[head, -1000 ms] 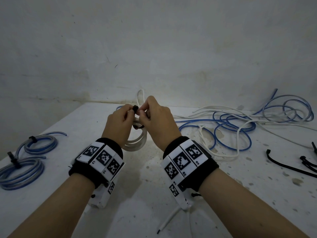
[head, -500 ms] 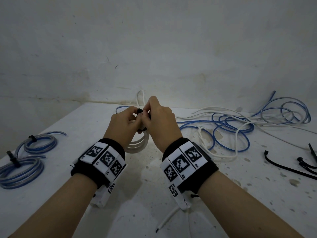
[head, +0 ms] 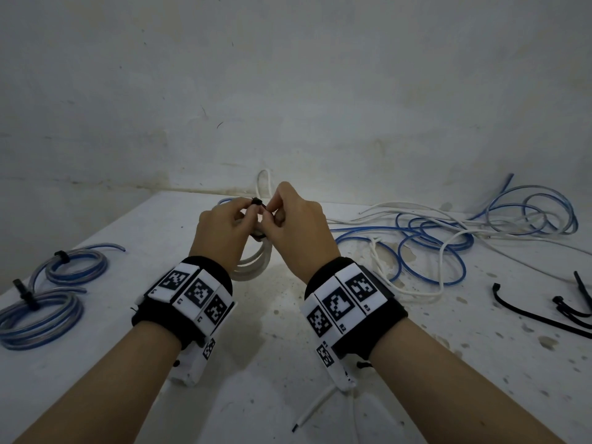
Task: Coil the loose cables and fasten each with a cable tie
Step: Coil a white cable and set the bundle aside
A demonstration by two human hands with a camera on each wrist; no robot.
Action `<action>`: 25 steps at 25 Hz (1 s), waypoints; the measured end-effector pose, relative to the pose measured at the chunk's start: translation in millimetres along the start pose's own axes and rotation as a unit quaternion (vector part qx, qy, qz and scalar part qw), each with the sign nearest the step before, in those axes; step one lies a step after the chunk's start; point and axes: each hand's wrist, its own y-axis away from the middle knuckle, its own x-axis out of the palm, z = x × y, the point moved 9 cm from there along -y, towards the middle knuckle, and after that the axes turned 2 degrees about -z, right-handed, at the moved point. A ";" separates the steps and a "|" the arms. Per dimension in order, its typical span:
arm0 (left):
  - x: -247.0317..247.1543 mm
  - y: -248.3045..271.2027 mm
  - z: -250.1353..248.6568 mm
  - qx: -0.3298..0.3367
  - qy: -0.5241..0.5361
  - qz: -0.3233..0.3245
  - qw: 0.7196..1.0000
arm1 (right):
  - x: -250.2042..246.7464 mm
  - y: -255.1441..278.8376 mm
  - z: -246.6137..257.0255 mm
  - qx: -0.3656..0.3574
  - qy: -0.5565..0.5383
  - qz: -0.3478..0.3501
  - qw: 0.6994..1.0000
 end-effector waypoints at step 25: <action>-19.4 53.2 -69.1 0.185 0.012 0.051 0.981 | -46.7 -28.5 3.8 0.118 -0.159 -0.030 0.980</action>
